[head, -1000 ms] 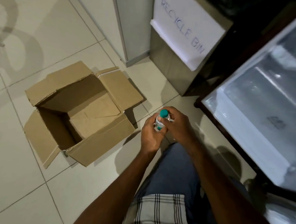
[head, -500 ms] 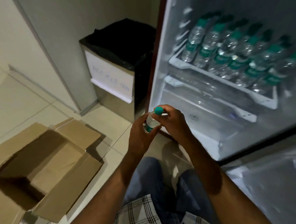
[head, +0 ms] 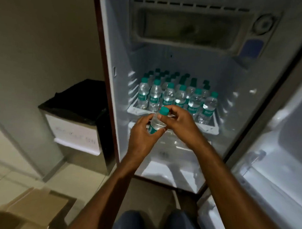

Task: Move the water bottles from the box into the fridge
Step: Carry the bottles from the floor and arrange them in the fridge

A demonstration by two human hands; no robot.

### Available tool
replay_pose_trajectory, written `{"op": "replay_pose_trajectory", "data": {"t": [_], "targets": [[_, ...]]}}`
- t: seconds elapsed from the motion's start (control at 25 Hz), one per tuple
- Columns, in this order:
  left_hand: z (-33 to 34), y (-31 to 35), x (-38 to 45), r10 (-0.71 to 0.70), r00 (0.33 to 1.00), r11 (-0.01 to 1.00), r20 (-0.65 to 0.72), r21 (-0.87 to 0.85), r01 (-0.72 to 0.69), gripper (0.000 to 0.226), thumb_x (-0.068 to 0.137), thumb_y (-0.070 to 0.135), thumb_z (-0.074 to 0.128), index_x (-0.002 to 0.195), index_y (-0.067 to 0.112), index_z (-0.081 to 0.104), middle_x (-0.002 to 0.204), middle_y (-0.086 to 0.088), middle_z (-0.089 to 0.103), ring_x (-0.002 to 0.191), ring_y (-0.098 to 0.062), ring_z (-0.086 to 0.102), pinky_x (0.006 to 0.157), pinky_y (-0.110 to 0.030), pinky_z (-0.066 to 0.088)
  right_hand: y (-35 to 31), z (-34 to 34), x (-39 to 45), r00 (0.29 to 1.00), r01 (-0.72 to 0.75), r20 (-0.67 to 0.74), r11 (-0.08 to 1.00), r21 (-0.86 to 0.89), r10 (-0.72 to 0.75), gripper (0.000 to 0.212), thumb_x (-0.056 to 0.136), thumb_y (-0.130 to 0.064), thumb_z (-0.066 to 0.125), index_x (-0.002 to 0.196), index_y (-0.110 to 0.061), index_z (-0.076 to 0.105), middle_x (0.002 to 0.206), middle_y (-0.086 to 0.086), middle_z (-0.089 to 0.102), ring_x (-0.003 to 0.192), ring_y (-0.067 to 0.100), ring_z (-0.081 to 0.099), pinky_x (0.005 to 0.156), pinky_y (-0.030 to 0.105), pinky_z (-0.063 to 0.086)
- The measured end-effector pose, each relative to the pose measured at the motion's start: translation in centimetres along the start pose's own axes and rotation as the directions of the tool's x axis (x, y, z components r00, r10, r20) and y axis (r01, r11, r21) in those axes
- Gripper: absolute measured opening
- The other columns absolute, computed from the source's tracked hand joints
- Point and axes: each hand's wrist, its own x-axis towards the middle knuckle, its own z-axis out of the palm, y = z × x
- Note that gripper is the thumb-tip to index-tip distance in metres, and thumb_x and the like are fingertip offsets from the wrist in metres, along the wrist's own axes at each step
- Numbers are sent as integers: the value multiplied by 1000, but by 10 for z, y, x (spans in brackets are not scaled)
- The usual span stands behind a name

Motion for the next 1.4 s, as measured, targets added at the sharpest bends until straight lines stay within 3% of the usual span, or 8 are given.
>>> {"op": "replay_pose_trajectory", "data": {"t": [0.32,0.52,0.68,0.84,1.0,1.12,1.28,1.4], "targets": [[41,56,121,171,970,981,175,63,-184,55,80,44,77,130,36,55,122,17,61,108,-2,59,90,-33,56,-38,-62,66,948,27,-315,978,209,41,23,93,-27,71,116,-23,69,111,-1,73,102,18,73,77,37,63],[63,54,182,253,944,944,211,157,-289,58,80,43,79,132,29,56,127,8,63,115,-11,57,95,-37,52,-24,-70,108,814,121,-545,860,496,200,23,97,-23,67,117,-13,67,109,10,75,98,24,75,71,34,61],[68,32,224,239,943,919,232,259,-297,56,86,44,73,135,24,56,132,1,62,120,-17,57,95,-32,49,-14,-81,146,691,189,-663,813,551,288,22,100,-24,62,118,-12,63,118,10,71,104,25,72,73,35,63],[78,5,252,138,945,879,295,403,-254,52,90,47,67,134,23,55,120,-3,67,102,-20,65,88,-34,54,-12,-96,181,590,261,-735,782,566,335,27,100,-20,62,127,-14,60,126,9,65,116,28,64,86,49,61],[96,-13,261,36,931,822,362,519,-234,54,91,55,62,135,26,53,118,-1,65,105,-22,64,104,-45,45,-11,-114,210,555,308,-778,797,520,293,36,101,-15,59,136,-16,56,133,6,62,121,26,60,92,48,59],[102,-19,262,2,919,765,394,592,-255,56,92,62,54,136,29,51,127,1,62,114,-22,60,111,-48,35,3,-127,229,558,158,-797,914,375,230,43,99,-12,61,141,-14,52,139,7,59,126,26,59,104,44,52],[104,-26,258,26,912,680,410,662,-316,51,95,67,40,122,28,58,114,3,65,104,-20,60,107,-46,36,12,-137,254,436,134,-900,988,76,10,42,95,-10,68,134,-1,57,137,15,60,126,28,58,105,25,44],[106,-31,254,42,906,615,422,704,-356,58,97,68,28,120,26,61,115,4,66,104,-20,60,106,-47,32,27,-148,265,523,-45,-851,994,-95,-58,44,96,-22,68,133,0,59,135,17,61,124,28,57,97,21,40]]}}
